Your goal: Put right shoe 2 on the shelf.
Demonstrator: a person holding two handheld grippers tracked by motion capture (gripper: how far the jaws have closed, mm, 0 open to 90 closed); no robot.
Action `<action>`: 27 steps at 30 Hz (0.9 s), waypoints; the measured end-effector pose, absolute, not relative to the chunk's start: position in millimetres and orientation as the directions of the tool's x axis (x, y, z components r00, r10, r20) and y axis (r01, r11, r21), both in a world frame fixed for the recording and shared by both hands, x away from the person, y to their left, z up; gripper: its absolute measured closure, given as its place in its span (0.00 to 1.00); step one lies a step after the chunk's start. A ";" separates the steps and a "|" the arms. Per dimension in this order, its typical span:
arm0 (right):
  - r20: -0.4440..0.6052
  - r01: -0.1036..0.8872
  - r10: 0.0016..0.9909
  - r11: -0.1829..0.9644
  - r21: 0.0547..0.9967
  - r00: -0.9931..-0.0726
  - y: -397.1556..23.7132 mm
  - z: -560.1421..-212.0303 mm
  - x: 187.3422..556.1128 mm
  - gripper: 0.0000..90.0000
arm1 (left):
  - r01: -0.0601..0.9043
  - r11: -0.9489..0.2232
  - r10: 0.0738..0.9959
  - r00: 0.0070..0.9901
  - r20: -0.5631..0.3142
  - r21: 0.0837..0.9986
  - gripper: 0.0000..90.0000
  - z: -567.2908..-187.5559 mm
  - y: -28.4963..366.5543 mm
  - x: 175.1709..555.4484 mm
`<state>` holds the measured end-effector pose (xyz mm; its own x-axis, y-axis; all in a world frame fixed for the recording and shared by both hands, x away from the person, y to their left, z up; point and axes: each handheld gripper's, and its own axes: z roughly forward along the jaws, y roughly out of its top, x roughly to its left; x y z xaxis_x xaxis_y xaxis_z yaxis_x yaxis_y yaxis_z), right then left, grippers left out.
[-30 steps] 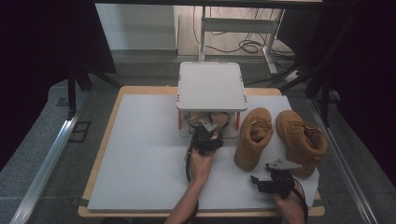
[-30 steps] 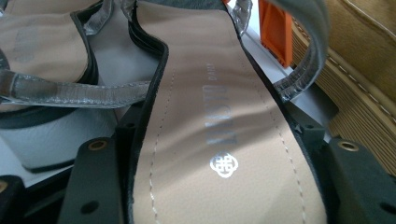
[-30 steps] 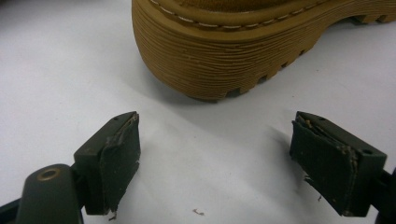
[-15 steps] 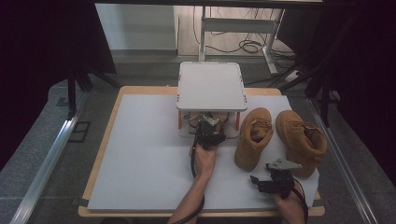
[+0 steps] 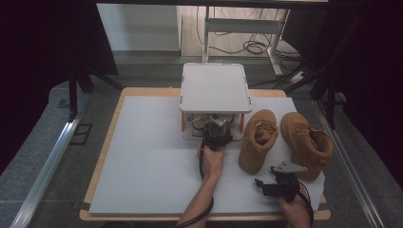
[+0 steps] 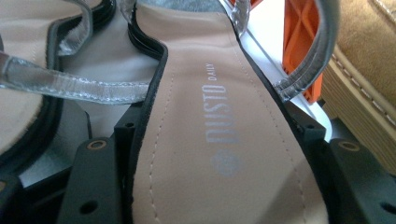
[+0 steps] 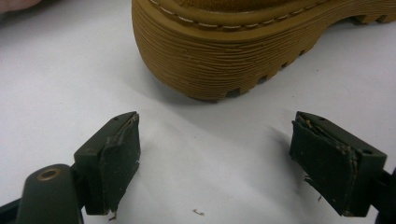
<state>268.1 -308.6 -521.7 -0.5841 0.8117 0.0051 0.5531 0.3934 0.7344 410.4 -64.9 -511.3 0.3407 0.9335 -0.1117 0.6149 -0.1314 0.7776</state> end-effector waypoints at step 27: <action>0.003 0.552 0.812 0.395 0.734 -0.584 -308.5 -521.8 268.0 0.18 | 0.570 -0.170 0.852 0.495 -0.171 0.804 0.28 -500.8 -34.1 379.2</action>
<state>268.0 -308.5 -521.8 -0.5839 0.8118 0.0029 0.5524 0.3946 0.7342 379.2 -34.1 -500.8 0.4947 0.8520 -0.1711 0.5700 -0.1695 0.8040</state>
